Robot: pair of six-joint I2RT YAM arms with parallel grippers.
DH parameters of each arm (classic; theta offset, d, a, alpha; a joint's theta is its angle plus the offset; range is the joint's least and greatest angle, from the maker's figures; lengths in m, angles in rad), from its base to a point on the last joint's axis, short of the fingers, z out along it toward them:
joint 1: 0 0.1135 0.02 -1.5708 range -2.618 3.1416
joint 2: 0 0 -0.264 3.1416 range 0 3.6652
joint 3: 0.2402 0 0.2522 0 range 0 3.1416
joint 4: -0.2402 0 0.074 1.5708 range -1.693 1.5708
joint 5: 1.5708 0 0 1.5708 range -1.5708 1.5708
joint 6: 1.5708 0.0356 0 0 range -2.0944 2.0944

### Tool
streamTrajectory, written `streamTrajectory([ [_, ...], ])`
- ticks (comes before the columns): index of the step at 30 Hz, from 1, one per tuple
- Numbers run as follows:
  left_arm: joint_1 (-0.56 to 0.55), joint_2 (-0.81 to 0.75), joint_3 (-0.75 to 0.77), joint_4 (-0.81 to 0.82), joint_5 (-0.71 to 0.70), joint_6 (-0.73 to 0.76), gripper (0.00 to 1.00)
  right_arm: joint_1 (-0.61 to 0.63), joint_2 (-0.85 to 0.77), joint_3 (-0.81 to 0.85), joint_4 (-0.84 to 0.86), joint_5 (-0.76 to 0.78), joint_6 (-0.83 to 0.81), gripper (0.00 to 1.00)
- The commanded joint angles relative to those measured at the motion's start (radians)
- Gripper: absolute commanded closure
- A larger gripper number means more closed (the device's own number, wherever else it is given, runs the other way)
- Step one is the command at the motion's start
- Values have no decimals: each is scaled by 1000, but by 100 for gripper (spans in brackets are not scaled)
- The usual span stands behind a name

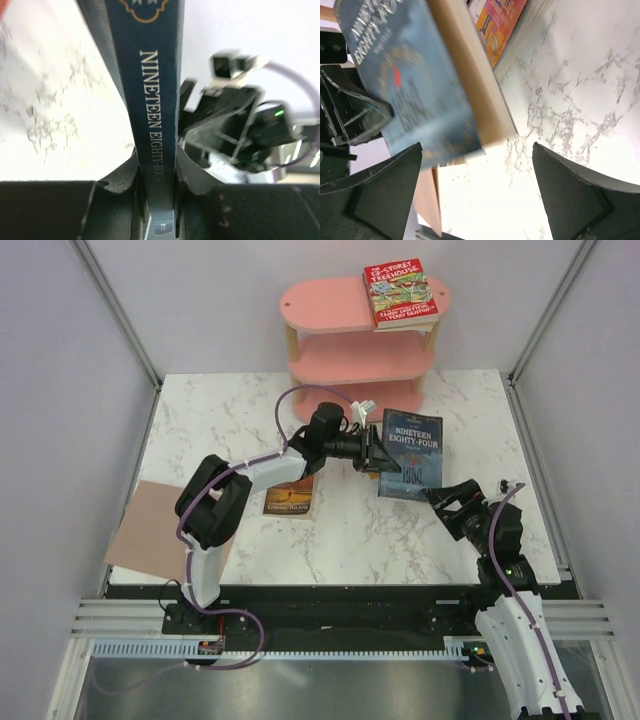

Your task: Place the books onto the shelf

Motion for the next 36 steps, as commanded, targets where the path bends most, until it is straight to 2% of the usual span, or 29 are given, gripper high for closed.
streamTrajectory([
  [1, 26, -7, 7, 409, 36, -258, 98, 3, -24, -59, 128, -31, 154, 2],
  [7, 8, 74, 44, 642, 44, -431, 98, 3, 7, -99, 349, -42, 177, 2],
  [12, 5, 101, 15, 720, 22, -496, 98, 5, 57, -99, 512, -94, 206, 2],
  [15, 8, 108, -4, 740, -5, -502, 98, 3, 77, -76, 526, -123, 205, 2],
  [20, 16, 150, 13, 858, -56, -599, 98, 3, 7, -71, 454, -130, 202, 2],
  [29, 23, 177, 62, 875, -96, -635, 98, 3, -111, -151, 473, -125, 277, 2],
  [36, 10, 179, 70, 875, -81, -642, 98, 3, -55, -175, 537, -105, 284, 2],
])
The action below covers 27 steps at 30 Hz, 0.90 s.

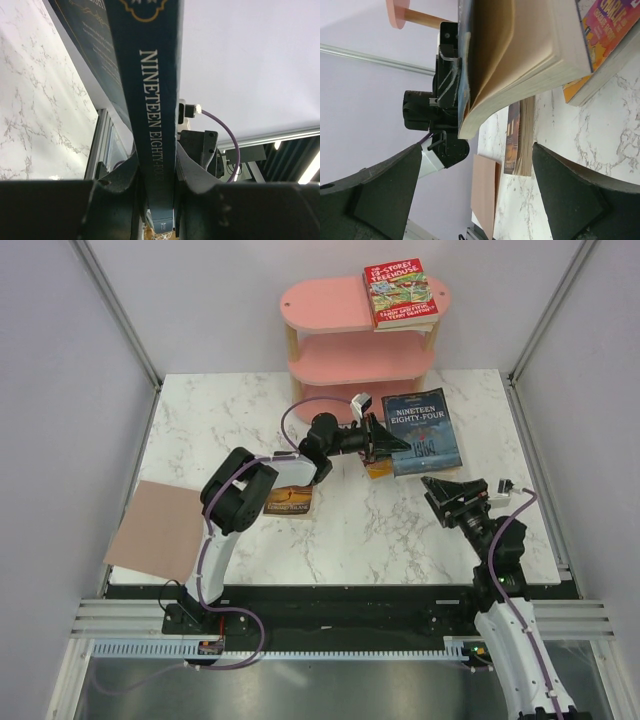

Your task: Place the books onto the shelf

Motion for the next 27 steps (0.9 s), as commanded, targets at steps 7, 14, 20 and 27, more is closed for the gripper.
streamTrajectory([
  [7, -18, -54, -3, 167, -4, -25, 98, 5, 157, 16, 186, 73, 13, 2],
  [14, -26, -62, -63, 187, 4, -21, 98, 3, 240, 55, 270, 85, 48, 11],
  [20, -29, -58, -77, 190, 7, -16, 98, 5, 264, 86, 255, 75, 54, 97],
  [27, -29, -56, -89, 199, 33, -19, 80, 3, 195, 164, 107, 107, -44, 100],
])
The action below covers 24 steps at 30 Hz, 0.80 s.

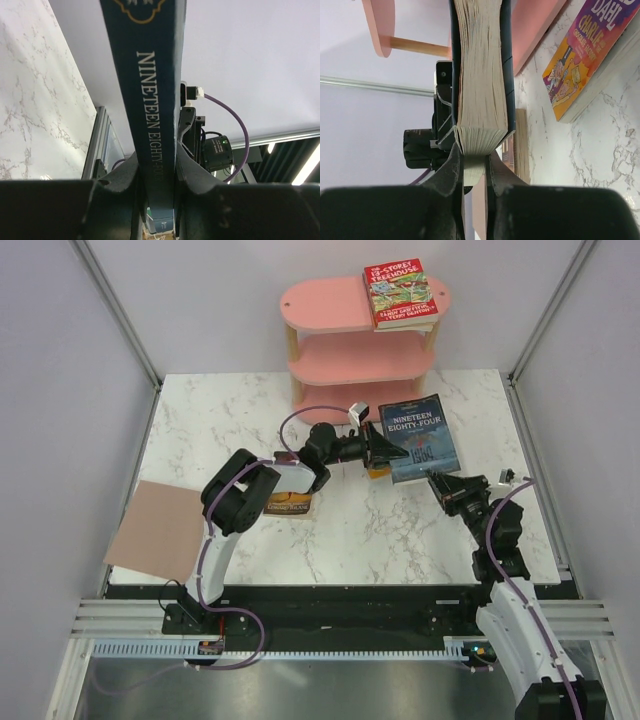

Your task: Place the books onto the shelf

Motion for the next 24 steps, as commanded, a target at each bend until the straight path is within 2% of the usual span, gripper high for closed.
streamTrajectory([
  [1, -13, -59, -18, 124, 65, 16, 71, 3, -56, 111, -35, 26, -79, 100],
  [2, -10, -66, -26, 124, 72, 22, 54, 5, -58, 121, -45, 23, -89, 100],
  [5, 17, -107, -84, 112, 108, 68, 22, 5, -49, 181, -94, 7, -139, 100],
  [7, 61, -138, -132, 74, 140, 125, 13, 5, -35, 233, -137, 1, -184, 100],
  [8, 83, -173, -141, 55, 157, 145, 1, 3, -27, 253, -151, -3, -201, 100],
  [12, 215, -289, -206, -92, 227, 273, 0, 3, 14, 369, -221, -58, -279, 100],
  [15, 278, -393, -235, -340, 238, 460, 0, 3, 39, 448, -252, -108, -322, 100],
  [16, 287, -411, -233, -412, 234, 573, 0, 5, 44, 468, -257, -120, -326, 100],
  [17, 290, -427, -236, -542, 221, 625, 0, 3, 50, 486, -260, -131, -334, 100],
  [18, 292, -451, -241, -589, 215, 669, 0, 5, 60, 526, -261, -140, -336, 100],
  [19, 290, -456, -247, -621, 207, 729, 0, 5, 70, 546, -260, -163, -336, 100],
  [24, 292, -456, -345, -641, 195, 774, 0, 3, 134, 699, -229, -220, -327, 100],
])
